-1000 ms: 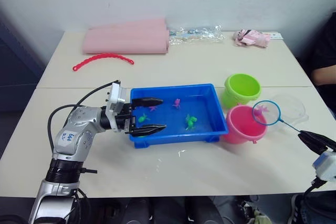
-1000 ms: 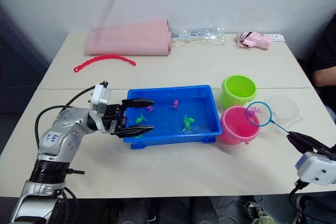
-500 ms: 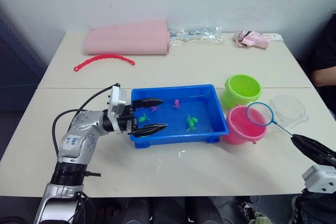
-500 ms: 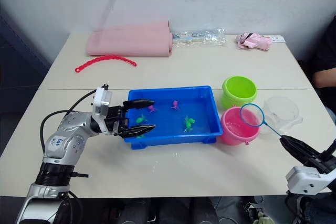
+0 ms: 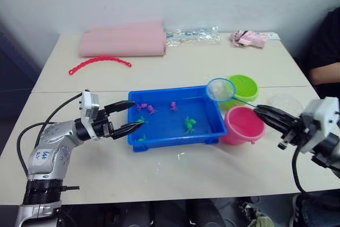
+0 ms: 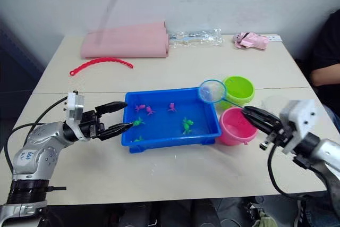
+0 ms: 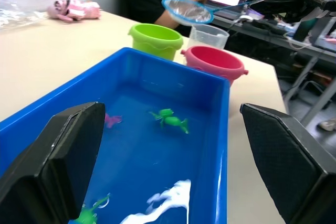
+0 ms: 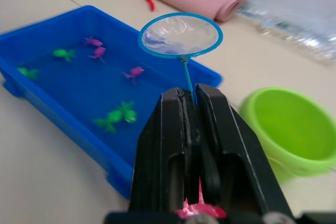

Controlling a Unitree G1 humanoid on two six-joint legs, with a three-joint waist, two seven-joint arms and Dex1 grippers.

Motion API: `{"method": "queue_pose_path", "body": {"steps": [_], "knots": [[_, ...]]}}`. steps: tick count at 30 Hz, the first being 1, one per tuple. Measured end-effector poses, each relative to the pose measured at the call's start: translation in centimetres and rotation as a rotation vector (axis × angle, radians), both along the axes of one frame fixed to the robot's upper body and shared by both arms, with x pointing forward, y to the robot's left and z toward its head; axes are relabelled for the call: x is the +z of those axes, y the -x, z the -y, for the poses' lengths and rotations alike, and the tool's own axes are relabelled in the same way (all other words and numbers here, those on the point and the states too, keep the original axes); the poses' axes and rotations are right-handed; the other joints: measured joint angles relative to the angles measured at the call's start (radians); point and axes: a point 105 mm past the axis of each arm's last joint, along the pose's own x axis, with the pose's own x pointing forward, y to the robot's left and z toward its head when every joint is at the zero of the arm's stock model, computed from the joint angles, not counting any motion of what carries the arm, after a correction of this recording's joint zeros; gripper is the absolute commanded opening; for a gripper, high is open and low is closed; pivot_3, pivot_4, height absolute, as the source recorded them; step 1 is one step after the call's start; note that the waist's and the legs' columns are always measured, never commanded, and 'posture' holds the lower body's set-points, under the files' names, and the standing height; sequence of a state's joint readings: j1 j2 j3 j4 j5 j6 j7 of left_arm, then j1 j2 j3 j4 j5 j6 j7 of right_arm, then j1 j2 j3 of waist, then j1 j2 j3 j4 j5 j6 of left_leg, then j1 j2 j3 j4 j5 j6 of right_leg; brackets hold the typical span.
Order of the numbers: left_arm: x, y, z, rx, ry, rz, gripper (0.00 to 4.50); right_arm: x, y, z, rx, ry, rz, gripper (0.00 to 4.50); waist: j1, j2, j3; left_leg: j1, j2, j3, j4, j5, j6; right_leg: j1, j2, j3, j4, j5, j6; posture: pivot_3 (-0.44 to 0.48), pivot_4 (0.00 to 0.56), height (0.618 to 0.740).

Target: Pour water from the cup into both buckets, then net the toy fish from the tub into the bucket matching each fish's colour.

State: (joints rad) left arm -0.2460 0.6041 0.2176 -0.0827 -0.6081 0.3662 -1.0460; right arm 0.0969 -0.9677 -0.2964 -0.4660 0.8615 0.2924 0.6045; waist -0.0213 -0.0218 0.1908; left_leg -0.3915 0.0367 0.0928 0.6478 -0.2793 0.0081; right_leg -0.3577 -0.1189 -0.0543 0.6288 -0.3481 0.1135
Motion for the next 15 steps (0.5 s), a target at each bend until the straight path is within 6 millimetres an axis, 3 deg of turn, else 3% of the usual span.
{"method": "queue_pose_path", "body": {"steps": [2, 6, 10, 15], "knots": [[0.0, 0.3, -0.4, 0.019, -0.006, 0.000, 4.48, 0.1, -1.0, -1.0, 0.010, 0.011, -0.039, 0.00, 0.000, 0.000, 0.000, 0.000, 0.000, 0.000, 0.001, -0.001, 0.000, 0.000, 0.000, 0.000, -0.001, 0.000, 0.000, 0.000, 0.150, 0.740], [0.4, 0.9, -0.7, 0.028, -0.021, 0.008, 4.48, -2.2, -2.7, -2.4, -0.010, 0.165, -0.210, 0.00, 0.002, 0.000, 0.000, -0.003, -0.001, 0.001, 0.000, -0.001, 0.000, -0.003, -0.003, -0.002, -0.001, 0.000, 0.000, 0.000, 0.150, 0.740], [0.4, 1.0, -1.0, 0.038, -0.028, 0.006, 4.48, -2.6, -3.4, -3.0, 0.003, 0.167, -0.249, 0.00, -0.001, 0.000, 0.000, -0.005, -0.001, 0.001, 0.001, -0.001, 0.001, -0.004, -0.003, -0.002, -0.001, 0.000, 0.000, 0.000, 0.150, 0.740], [0.7, 1.6, -1.5, 0.037, -0.075, 0.013, 4.48, -4.4, -5.5, -3.9, 0.010, 0.318, -0.275, 0.00, -0.005, 0.000, 0.000, -0.013, -0.004, 0.003, 0.002, 0.000, 0.002, -0.014, -0.005, -0.006, 0.002, 0.000, 0.000, 0.000, 0.150, 0.740]]}}
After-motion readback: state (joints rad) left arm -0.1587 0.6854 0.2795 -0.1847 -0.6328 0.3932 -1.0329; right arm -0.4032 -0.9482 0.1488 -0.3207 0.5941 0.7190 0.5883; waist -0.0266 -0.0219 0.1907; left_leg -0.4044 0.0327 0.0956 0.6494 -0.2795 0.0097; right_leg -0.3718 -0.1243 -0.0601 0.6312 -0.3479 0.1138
